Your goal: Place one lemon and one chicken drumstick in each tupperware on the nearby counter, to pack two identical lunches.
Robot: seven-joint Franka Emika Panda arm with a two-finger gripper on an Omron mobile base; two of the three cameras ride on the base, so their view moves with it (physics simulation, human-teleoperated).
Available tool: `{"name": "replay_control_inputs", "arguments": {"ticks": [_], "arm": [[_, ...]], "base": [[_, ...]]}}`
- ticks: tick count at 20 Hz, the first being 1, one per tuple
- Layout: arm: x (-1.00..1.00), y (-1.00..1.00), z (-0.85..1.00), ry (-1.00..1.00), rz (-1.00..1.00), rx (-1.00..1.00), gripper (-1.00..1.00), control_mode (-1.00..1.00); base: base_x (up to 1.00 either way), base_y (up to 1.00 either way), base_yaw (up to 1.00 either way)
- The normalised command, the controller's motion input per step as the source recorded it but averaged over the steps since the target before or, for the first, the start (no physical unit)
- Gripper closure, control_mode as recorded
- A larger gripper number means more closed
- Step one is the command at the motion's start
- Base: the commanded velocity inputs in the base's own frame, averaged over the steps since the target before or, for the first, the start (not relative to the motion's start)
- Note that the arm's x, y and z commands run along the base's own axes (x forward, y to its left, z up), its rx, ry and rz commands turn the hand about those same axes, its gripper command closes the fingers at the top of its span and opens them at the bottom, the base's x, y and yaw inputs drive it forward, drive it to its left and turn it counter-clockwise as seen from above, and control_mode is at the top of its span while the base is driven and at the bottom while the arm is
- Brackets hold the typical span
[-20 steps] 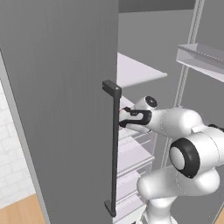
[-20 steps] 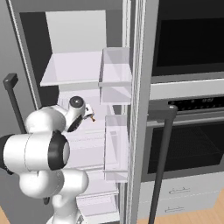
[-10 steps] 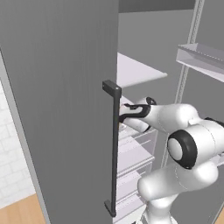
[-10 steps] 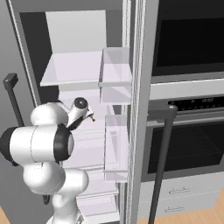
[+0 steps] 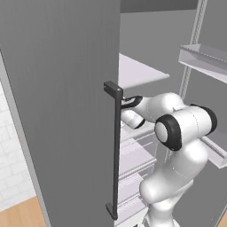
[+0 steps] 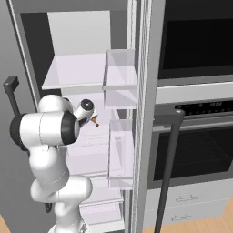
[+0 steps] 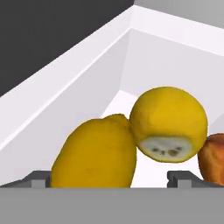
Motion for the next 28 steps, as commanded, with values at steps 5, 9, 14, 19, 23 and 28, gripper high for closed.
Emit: {"name": "replay_control_inputs", "arguments": {"ticks": [5,9,14,19,23,28], "arm": [[0.27,0.06,-0.33,0.00,0.02,0.00,-1.00,-1.00],[-0.02,-0.02,-0.52,0.00,-0.03,0.00,-1.00,-1.00],[-0.12,-0.01,-0.46,0.02,-0.12,0.00,1.00,-1.00],[-0.54,0.00,-0.03,0.04,-0.18,0.00,1.00,-1.00],[-0.78,-0.08,0.26,0.00,-0.14,0.00,1.00,-1.00],[-0.99,-0.36,0.85,-0.01,-0.13,0.00,1.00,-1.00]], "base": [[0.00,0.00,0.00],[0.00,0.00,0.00],[0.00,0.00,0.00],[0.00,0.00,0.00],[0.00,0.00,0.00],[0.00,0.00,0.00]]}}
